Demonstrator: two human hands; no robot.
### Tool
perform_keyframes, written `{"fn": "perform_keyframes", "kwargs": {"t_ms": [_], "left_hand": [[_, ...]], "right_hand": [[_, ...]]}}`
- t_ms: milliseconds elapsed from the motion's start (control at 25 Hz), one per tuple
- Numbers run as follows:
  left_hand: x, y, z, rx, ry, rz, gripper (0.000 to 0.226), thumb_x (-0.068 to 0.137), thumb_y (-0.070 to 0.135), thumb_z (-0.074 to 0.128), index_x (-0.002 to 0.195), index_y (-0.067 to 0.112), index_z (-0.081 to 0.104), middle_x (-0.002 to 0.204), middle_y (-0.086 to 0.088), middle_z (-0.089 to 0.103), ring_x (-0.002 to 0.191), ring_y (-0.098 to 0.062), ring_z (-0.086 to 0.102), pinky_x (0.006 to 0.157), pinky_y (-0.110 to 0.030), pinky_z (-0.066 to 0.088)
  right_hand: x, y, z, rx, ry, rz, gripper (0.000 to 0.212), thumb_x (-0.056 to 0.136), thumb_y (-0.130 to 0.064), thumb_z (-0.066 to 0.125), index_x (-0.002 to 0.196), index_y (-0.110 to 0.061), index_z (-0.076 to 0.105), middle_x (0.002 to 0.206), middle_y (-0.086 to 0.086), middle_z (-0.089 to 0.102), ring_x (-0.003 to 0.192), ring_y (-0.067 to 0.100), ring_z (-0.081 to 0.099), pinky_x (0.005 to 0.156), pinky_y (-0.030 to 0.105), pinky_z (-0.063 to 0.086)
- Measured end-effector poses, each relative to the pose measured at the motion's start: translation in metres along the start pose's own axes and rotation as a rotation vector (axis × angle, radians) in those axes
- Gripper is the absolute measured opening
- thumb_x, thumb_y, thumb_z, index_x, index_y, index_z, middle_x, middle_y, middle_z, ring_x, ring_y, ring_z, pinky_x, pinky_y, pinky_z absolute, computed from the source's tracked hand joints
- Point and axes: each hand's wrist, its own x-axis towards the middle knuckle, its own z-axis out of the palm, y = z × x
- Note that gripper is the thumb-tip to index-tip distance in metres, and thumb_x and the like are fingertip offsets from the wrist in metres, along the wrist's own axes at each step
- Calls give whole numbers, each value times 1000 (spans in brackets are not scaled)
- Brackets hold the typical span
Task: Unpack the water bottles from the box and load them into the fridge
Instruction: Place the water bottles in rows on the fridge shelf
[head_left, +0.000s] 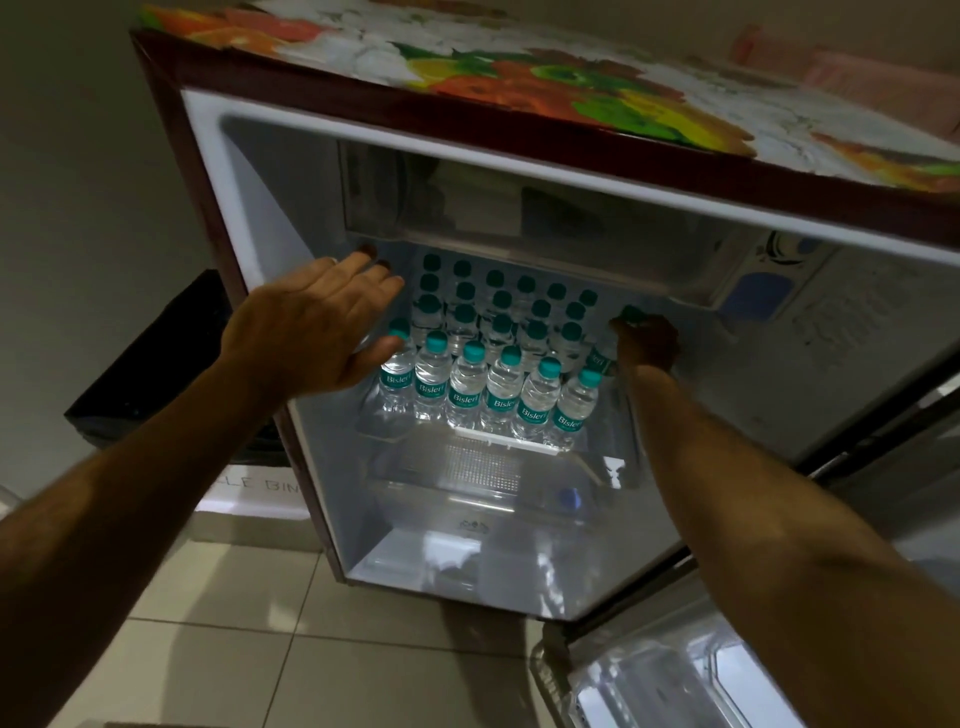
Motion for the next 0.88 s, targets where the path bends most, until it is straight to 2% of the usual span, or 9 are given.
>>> {"fn": "perform_keyframes", "kwargs": {"t_ms": [120, 240, 480, 640, 800, 880], "left_hand": [[3, 0, 0, 7, 10, 13, 63, 99, 51, 37, 128, 0, 58, 125, -22, 65, 115, -38, 64, 85, -43, 53], [2, -1, 4, 36, 26, 35, 62, 100, 50, 35, 128, -1, 57, 125, -22, 64, 118, -37, 61, 91, -43, 45], [-8, -3, 18, 128, 222, 76, 59, 100, 47, 49, 131, -2, 59, 128, -21, 63, 118, -35, 61, 96, -43, 43], [-8, -2, 20, 104, 247, 75, 58, 100, 46, 49, 130, -3, 59, 126, -22, 63, 117, -36, 61, 96, -44, 45], [-8, -2, 19, 104, 253, 79, 56, 100, 44, 50, 129, -3, 59, 124, -22, 65, 116, -37, 63, 97, -44, 45], [-7, -2, 17, 107, 212, 67, 58, 100, 45, 49, 131, -3, 57, 125, -22, 63, 119, -37, 61, 99, -44, 43]], "right_hand": [[5, 8, 5, 10, -160, -32, 41, 89, -25, 72, 125, -8, 63, 129, 12, 64, 118, 29, 61, 96, 31, 49], [11, 16, 13, 0, -236, -91, 39, 93, -21, 66, 130, -9, 59, 135, 12, 60, 122, 30, 58, 88, 27, 46], [20, 32, 20, -98, -299, -158, 35, 98, -17, 59, 132, -10, 55, 137, 11, 56, 126, 29, 54, 102, 32, 44], [19, 38, 23, -80, -347, -171, 32, 97, -12, 59, 128, -9, 54, 132, 10, 58, 121, 28, 57, 88, 26, 43], [25, 33, 16, -128, -380, -161, 35, 91, -14, 67, 124, -9, 58, 130, 12, 60, 119, 30, 58, 93, 31, 46], [21, 19, 13, -176, -328, -168, 41, 91, -18, 66, 130, -9, 58, 135, 12, 57, 123, 31, 55, 99, 33, 45]]}}
